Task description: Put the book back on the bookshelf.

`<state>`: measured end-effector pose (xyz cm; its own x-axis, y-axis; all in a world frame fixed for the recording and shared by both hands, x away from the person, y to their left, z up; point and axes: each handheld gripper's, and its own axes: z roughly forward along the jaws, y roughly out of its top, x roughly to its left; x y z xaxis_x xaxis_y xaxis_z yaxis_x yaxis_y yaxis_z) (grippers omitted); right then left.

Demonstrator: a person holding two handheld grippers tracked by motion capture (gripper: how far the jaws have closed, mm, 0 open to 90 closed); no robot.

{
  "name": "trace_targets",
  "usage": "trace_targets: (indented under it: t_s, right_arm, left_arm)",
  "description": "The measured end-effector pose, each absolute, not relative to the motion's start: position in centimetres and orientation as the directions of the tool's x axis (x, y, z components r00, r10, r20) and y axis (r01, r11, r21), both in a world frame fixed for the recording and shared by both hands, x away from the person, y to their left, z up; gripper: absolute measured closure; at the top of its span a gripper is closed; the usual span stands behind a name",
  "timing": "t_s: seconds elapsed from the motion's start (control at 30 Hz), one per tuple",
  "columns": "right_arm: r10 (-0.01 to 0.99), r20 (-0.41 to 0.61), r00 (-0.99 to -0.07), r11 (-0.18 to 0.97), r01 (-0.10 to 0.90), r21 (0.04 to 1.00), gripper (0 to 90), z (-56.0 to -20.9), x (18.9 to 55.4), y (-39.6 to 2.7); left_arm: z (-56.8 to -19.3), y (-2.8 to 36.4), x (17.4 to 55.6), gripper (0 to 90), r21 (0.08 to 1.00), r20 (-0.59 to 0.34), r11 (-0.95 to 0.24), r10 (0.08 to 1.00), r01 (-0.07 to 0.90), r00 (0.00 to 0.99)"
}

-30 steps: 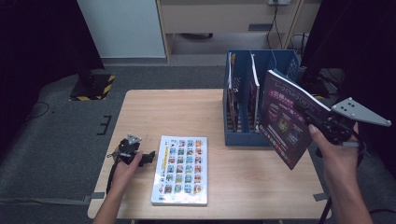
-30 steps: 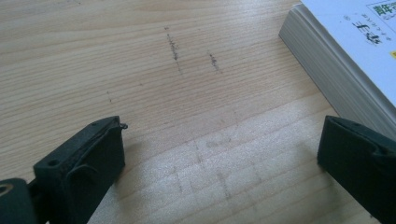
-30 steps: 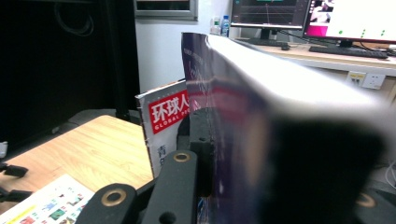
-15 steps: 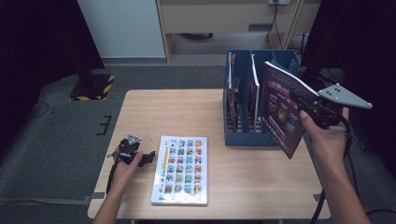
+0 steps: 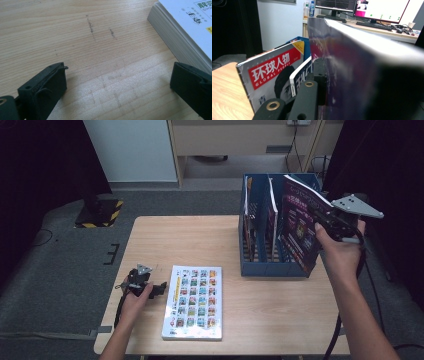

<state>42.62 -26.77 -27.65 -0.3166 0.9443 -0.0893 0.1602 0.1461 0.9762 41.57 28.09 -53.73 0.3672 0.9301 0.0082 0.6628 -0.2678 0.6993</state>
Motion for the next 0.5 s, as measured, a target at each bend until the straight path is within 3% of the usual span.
trace_targets:
  t_s: [0.5]
  right_arm:
    - [0.965,-0.045,-0.260,0.093,0.173,0.981,83.9,-28.6,46.6,-25.4]
  left_arm:
    - [-53.7,27.8,41.4,0.0,0.698,0.010,-0.276,0.927,0.661,0.375]
